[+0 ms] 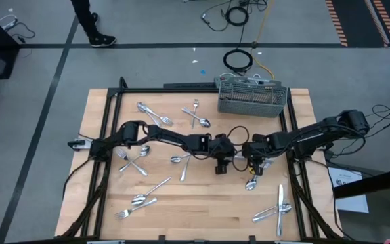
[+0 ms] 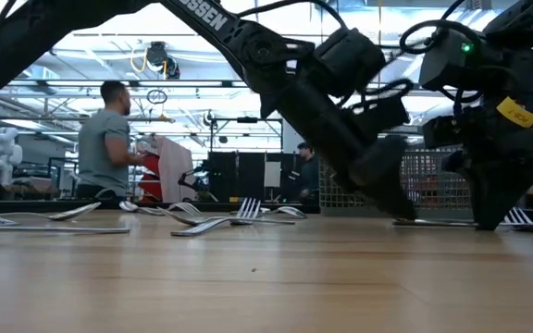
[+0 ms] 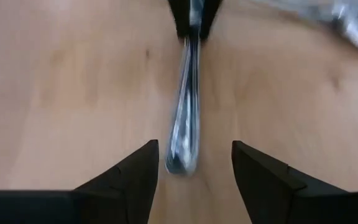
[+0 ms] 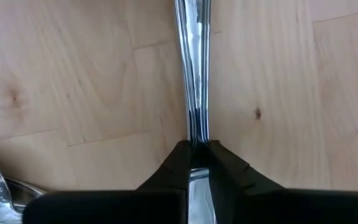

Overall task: Sort silverware
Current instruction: Put the silver knife into the silverware basket

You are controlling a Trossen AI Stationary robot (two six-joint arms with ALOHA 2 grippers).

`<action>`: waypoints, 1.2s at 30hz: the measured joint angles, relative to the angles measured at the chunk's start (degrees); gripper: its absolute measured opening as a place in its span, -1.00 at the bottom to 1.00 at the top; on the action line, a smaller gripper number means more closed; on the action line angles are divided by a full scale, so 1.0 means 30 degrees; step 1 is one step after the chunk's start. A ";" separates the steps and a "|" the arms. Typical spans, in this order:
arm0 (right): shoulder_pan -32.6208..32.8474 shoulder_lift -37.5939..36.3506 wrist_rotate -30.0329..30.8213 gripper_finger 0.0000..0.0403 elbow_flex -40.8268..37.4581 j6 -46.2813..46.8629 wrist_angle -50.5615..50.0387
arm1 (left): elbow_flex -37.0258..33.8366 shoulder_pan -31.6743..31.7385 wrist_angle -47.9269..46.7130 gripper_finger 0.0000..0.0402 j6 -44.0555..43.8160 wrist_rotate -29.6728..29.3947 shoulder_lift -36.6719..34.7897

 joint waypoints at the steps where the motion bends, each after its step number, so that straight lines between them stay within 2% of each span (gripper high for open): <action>1: 0.0000 -0.0083 0.0014 -0.91 -0.0014 0.0000 -0.0010 | 0.0005 0.0000 0.0140 0.05 0.0166 -0.0040 -0.0073; 9: -0.0007 -0.0194 -0.0834 -0.92 0.0000 0.0430 0.0154 | 0.0044 0.0000 0.0382 0.05 0.0767 -0.0228 0.0083; 14: -0.0007 -0.0208 -0.1625 -0.93 0.0015 0.0561 0.0330 | 0.0087 -0.0015 0.0685 0.05 0.2161 -0.1032 0.0266; 23: -0.0001 -0.0230 -0.2999 -0.93 0.0020 0.0730 0.1274 | 0.0089 -0.0412 0.0983 0.05 0.4481 0.0178 0.0388; 27: -0.0016 -0.0245 -0.4006 -0.93 0.0087 0.0787 0.1919 | 0.0106 -0.0609 0.1339 0.05 0.4661 0.0420 0.0388; 36: -0.0151 -0.0245 -0.4515 -0.93 0.0087 0.1493 0.2585 | 0.0124 -0.0663 0.1331 0.05 0.4236 0.0419 0.0381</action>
